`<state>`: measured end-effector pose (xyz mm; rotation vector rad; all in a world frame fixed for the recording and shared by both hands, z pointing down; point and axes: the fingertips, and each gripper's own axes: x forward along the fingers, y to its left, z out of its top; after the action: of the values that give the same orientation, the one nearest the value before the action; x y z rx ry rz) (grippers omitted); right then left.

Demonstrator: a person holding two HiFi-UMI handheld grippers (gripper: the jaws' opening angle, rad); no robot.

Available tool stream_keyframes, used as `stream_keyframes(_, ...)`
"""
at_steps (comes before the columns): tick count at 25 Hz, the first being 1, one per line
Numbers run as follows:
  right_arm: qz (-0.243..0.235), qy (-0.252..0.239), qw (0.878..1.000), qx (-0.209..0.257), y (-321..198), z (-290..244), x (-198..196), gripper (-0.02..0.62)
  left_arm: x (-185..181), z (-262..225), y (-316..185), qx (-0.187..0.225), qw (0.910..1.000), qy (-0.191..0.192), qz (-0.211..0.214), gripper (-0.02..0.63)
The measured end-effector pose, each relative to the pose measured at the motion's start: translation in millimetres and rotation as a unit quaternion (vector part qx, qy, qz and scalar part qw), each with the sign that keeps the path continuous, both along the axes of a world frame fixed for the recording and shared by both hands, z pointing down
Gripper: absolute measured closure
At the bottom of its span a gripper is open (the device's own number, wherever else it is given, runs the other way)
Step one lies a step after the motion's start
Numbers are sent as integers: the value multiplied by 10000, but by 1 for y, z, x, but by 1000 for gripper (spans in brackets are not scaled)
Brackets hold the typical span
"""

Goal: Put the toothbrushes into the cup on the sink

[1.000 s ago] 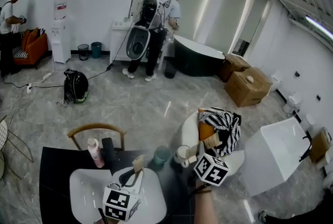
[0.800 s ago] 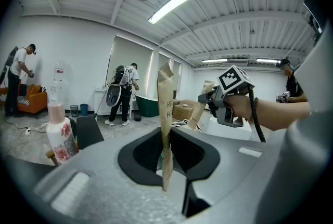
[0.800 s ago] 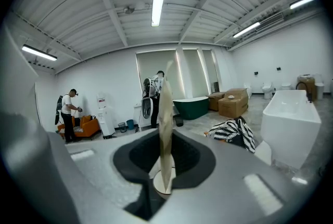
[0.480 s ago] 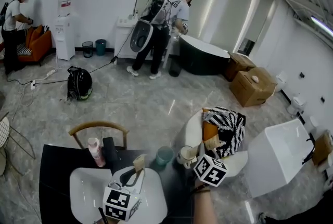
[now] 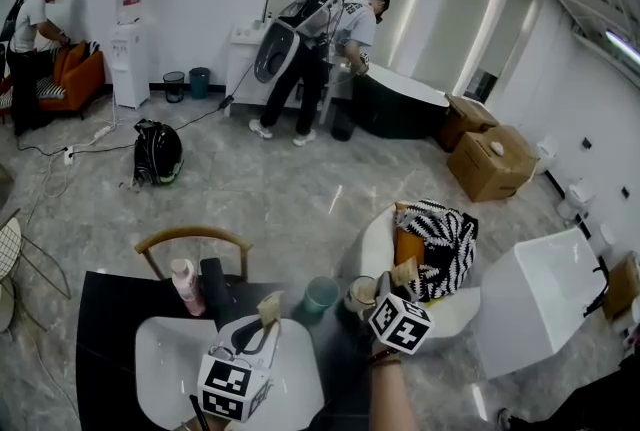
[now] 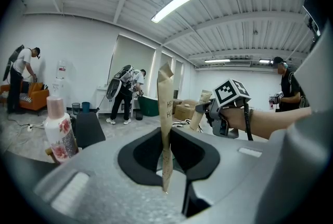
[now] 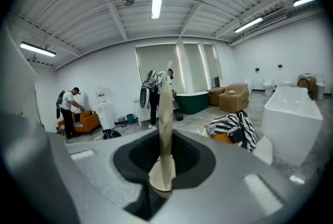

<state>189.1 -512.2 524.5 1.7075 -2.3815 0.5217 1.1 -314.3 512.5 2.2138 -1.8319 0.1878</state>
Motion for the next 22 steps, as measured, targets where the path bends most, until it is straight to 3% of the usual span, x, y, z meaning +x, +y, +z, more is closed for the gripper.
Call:
stream_keyframes(17,56,-134,9998,-166,1,18,3,544,-1,3,2,-65,10000,8,28,554)
stream_keyframes(22,135,115,9998,-89,3,17,7,455,0,5,3,-79,9999,33,74,554)
